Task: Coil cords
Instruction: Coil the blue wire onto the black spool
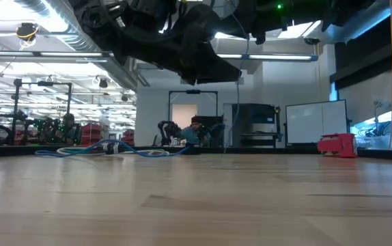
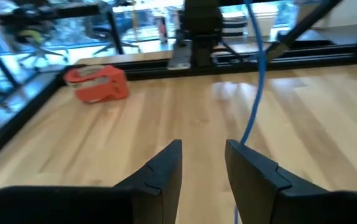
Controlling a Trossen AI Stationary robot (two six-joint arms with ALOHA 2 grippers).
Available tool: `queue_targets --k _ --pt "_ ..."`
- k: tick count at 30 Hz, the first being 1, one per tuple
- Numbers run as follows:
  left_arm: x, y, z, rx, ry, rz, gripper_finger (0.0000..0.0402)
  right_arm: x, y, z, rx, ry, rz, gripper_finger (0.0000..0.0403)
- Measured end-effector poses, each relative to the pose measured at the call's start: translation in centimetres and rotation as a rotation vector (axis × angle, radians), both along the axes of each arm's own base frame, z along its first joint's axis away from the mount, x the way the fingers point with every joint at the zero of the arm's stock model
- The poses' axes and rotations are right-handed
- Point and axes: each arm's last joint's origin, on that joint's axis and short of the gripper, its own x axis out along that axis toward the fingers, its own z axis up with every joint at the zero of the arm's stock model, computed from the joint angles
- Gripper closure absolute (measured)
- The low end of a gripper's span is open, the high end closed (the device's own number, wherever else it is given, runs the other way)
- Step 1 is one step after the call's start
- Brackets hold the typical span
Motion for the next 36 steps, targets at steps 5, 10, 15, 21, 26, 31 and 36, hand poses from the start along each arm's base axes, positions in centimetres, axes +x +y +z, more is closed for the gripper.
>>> queue_targets --k 5,10,15,21,26,31,36 --pt "-0.3 0.0 -0.1 -0.011 0.053 -0.028 0.0286 0.0 0.0 0.0 -0.004 0.006 0.0 0.0397" --pt "-0.9 0.6 0.5 -0.014 0.077 -0.01 0.0286 0.0 0.0 -0.1 -0.004 0.009 0.0 0.0397" --pt "-0.9 0.6 0.4 -0.02 0.082 -0.011 0.0286 0.0 0.0 -0.1 -0.005 0.008 0.0 0.0397" --pt "-0.7 0.7 0.5 -0.011 0.056 0.012 0.0286 0.0 0.0 0.0 -0.005 0.005 0.0 0.0397" --pt "-0.4 0.8 0.6 -0.002 0.008 0.022 0.0286 0.0 0.0 0.0 -0.005 0.003 0.0 0.0397" --pt "0.1 0.8 -0.7 -0.023 0.017 0.017 0.0286 0.0 0.0 0.0 -0.005 0.004 0.0 0.0397" --pt "0.2 0.6 -0.4 -0.057 -0.014 -0.017 0.0286 0.0 0.0 0.0 -0.005 0.005 0.0 0.0397"
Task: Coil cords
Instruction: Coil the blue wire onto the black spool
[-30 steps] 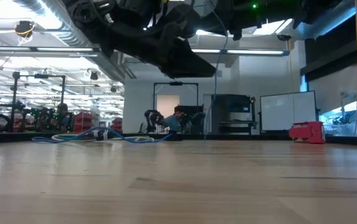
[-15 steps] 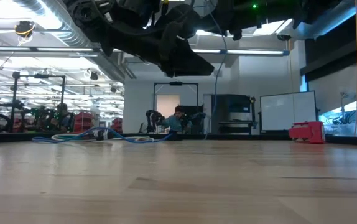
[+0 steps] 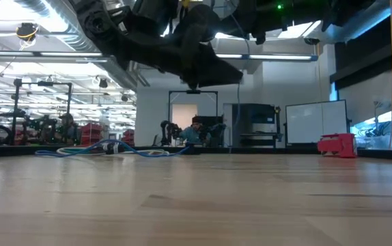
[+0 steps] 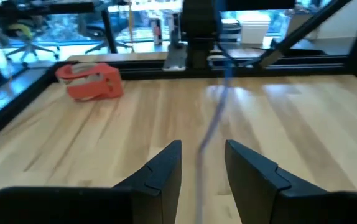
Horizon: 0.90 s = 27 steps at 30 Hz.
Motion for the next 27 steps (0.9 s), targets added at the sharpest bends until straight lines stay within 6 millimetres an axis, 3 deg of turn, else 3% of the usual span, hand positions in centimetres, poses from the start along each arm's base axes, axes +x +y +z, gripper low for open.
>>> queue_targets --k 12,15,20,27 --pt "-0.05 0.37 -0.06 -0.022 0.006 -0.031 0.0288 0.0 0.0 -0.01 0.0 0.001 0.0 0.0397" --pt "-0.05 0.37 -0.05 -0.021 0.004 -0.031 0.0315 0.0 0.0 -0.01 0.0 0.001 0.0 0.0397" --pt "0.0 0.39 0.13 -0.007 -0.014 -0.025 0.0392 0.0 0.0 0.02 0.0 -0.002 0.0 0.0397" --pt "-0.05 0.65 -0.01 0.016 0.007 0.056 0.0398 -0.01 0.11 0.67 -0.006 -0.071 0.027 0.0397"
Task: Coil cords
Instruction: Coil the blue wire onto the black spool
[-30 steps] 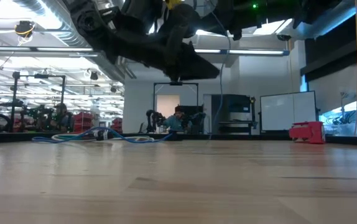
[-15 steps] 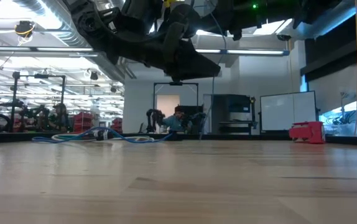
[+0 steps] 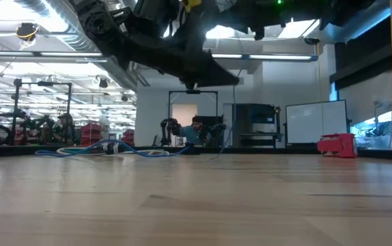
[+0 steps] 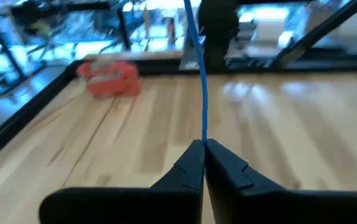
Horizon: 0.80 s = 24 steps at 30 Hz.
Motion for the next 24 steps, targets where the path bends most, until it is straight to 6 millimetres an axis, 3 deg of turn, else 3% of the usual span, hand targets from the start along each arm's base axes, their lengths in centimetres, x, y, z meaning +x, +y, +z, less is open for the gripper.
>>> queue_targets --k 7,11,17,24 --pt "-0.6 0.2 -1.4 0.046 0.164 0.072 0.04 -0.3 0.7 0.7 -0.002 -0.033 0.022 0.0397" --pt "-1.5 0.4 -1.0 0.102 0.268 0.155 0.0401 -1.1 1.4 1.3 -0.003 -0.012 0.045 0.0397" --pt "-4.3 1.0 1.9 0.169 0.369 0.234 0.0401 -2.5 2.4 1.8 -0.011 0.084 0.063 0.0397" --pt "-8.6 3.1 5.7 0.155 0.396 0.318 0.0401 -3.4 2.9 1.2 -0.025 0.223 0.071 0.0397"
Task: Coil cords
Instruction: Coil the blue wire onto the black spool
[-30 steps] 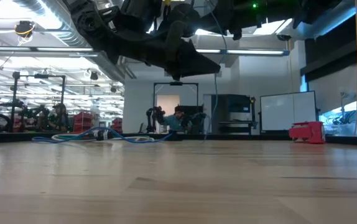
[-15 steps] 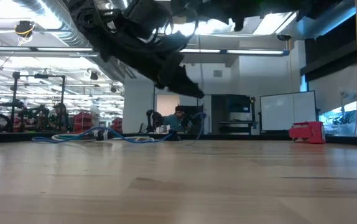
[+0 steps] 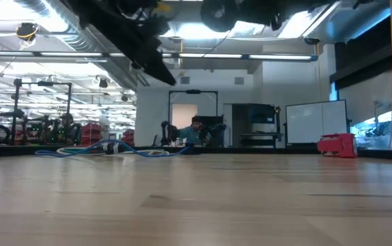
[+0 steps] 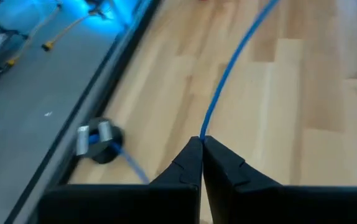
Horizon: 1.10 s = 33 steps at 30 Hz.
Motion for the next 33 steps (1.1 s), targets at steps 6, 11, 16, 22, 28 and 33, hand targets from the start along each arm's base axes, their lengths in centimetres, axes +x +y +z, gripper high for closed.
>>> queue_targets --k 6,11,16,22,28,33 --pt "-2.5 0.7 2.4 -0.028 -0.074 -0.003 0.0401 0.1 -0.1 -0.6 -0.001 0.05 -0.006 0.0397" --pt "-3.6 0.2 4.8 -0.092 -0.237 -0.087 0.0402 0.4 -0.2 -1.5 -0.014 0.11 -0.046 0.0397" --pt "-3.8 -0.7 6.4 -0.148 -0.375 -0.181 0.0401 1.3 -0.7 -3.0 -0.03 0.174 -0.118 0.0397" --pt "-2.7 -1.8 6.8 -0.173 -0.473 -0.24 0.0401 2.7 -1.9 -4.4 -0.002 0.159 -0.168 0.0397" --pt "-0.3 -2.8 6.0 -0.183 -0.533 -0.289 0.0401 4.0 -3.1 -5.0 0.018 0.072 -0.16 0.0397" --pt "1.8 -3.0 4.8 -0.186 -0.583 -0.304 0.0401 4.8 -3.8 -4.9 0.047 0.045 -0.174 0.0397"
